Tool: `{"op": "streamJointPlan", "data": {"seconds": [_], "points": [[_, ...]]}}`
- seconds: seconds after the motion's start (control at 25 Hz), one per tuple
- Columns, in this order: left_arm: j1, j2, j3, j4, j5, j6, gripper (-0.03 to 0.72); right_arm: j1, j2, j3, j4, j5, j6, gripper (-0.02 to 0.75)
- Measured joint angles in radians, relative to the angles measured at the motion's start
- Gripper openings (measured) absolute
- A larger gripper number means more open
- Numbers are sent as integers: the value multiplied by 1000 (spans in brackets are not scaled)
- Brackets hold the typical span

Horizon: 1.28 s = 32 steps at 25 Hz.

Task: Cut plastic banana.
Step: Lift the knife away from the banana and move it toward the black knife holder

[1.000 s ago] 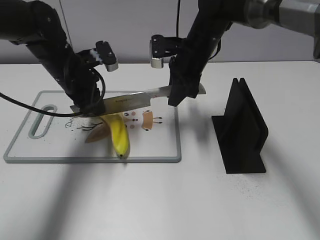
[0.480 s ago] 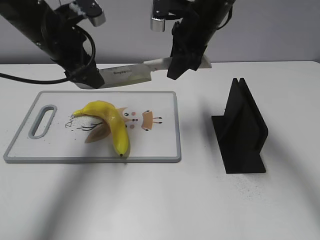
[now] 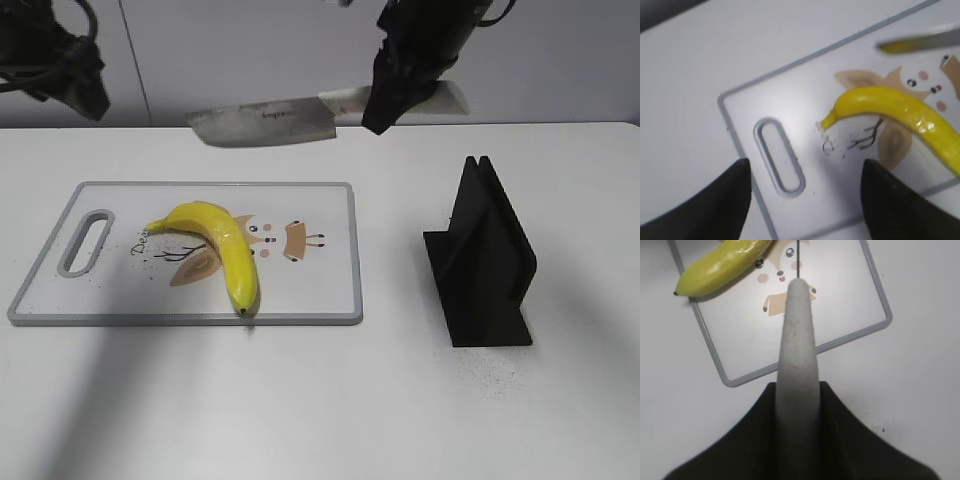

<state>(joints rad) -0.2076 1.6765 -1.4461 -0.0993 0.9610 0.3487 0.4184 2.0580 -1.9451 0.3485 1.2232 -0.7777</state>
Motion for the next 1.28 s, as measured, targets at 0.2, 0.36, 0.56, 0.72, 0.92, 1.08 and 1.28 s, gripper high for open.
{"op": "streamJointPlan", "data": {"seconds": [0.2,0.36,0.56,0.72,0.92,1.08,1.28], "points": [[93,-32,0,9,213,-102,626,0,-74,0,-106,1,351,160],[153,-59,2,9,251,-135,617,0,-118,3,-182,3,596,160],[180,-159,59,8,252,-155,608,0,-202,12,-192,3,786,160],[180,-290,166,4,253,-156,597,0,-290,100,-203,2,873,160],[180,-473,312,3,257,-156,591,0,-414,319,-228,-5,930,160],[180,-625,403,3,258,-156,591,0,-534,504,-243,-79,968,160],[180,-814,494,2,259,-156,590,0,-668,705,-258,-171,1028,160]]}}
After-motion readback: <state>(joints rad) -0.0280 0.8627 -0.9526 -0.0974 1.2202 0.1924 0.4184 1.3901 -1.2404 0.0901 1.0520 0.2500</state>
